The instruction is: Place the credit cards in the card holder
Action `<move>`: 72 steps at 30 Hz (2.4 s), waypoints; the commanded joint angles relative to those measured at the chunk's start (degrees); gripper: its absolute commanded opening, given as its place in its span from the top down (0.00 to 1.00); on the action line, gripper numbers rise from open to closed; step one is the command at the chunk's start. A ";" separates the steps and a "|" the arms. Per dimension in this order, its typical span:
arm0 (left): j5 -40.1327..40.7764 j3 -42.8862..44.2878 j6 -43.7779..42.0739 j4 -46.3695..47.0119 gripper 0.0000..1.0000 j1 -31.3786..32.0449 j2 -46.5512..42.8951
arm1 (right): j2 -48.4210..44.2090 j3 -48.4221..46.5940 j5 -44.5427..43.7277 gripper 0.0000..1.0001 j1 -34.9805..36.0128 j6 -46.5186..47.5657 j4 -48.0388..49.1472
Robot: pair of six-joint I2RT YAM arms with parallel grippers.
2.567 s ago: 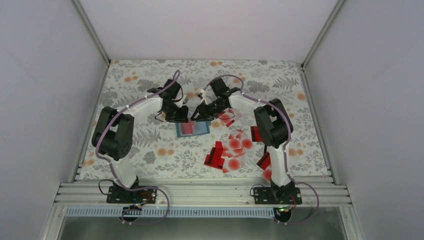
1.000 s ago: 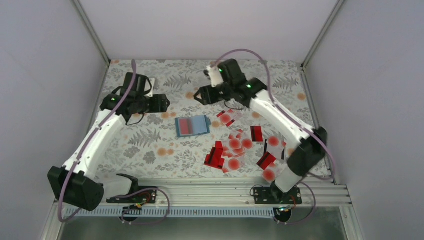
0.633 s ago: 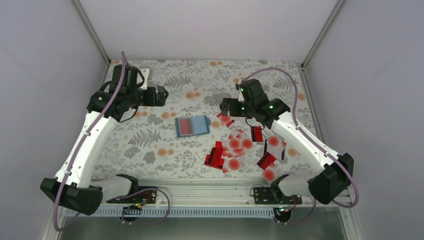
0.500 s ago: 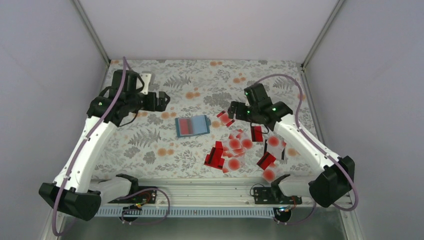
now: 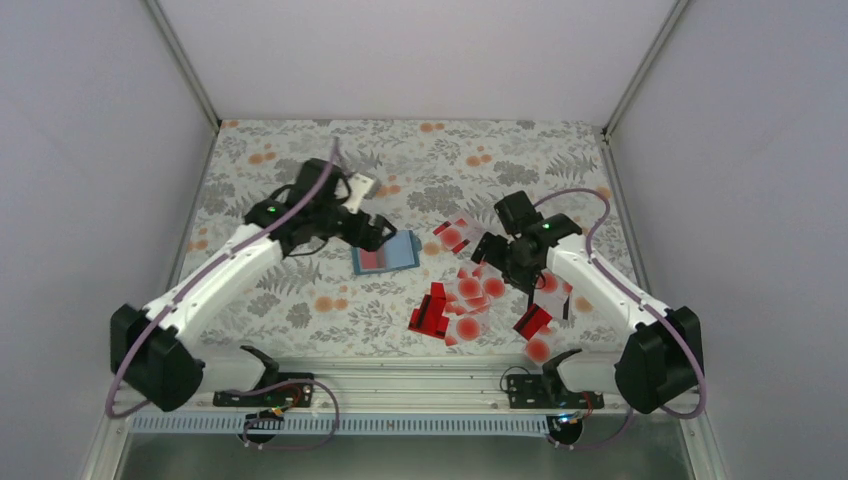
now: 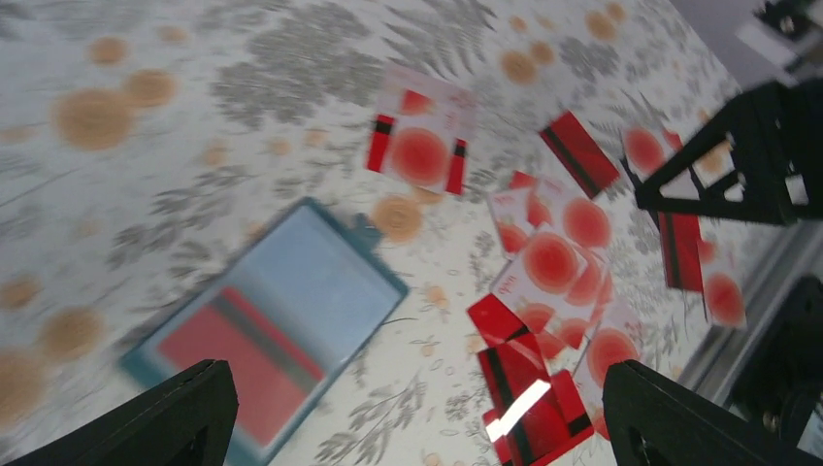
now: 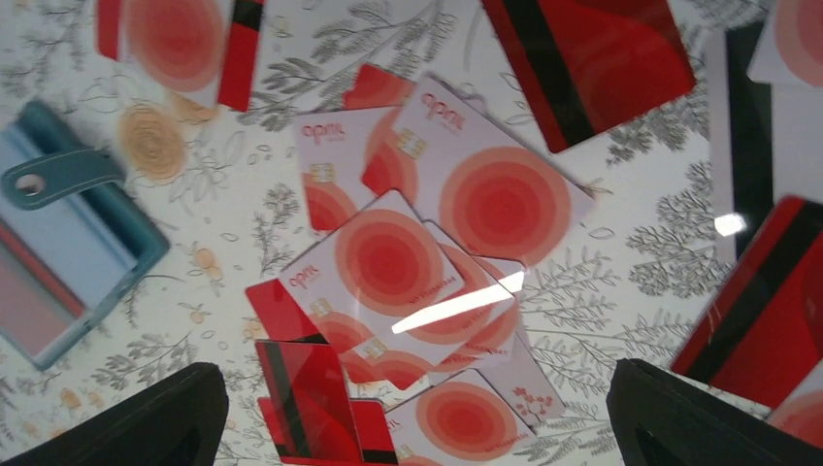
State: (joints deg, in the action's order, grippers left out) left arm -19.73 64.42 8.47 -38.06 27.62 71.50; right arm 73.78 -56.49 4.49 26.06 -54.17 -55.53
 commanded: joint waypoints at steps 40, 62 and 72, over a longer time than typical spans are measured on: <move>8.29 22.36 -31.68 6.06 0.08 28.05 49.15 | 2.75 10.88 6.70 0.01 -23.87 16.30 10.82; 7.68 26.63 -30.87 0.97 0.06 29.16 52.52 | 2.60 11.81 10.13 0.01 -25.45 19.84 11.38; 12.54 28.93 -29.15 -0.57 0.06 30.42 55.66 | 1.76 13.19 11.19 0.01 -25.93 20.67 11.67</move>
State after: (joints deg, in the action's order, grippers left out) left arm -10.39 91.81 -21.47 -37.26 57.14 124.60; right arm 76.82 -43.94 14.96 0.67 -34.59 -44.51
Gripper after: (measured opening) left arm 0.946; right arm 0.992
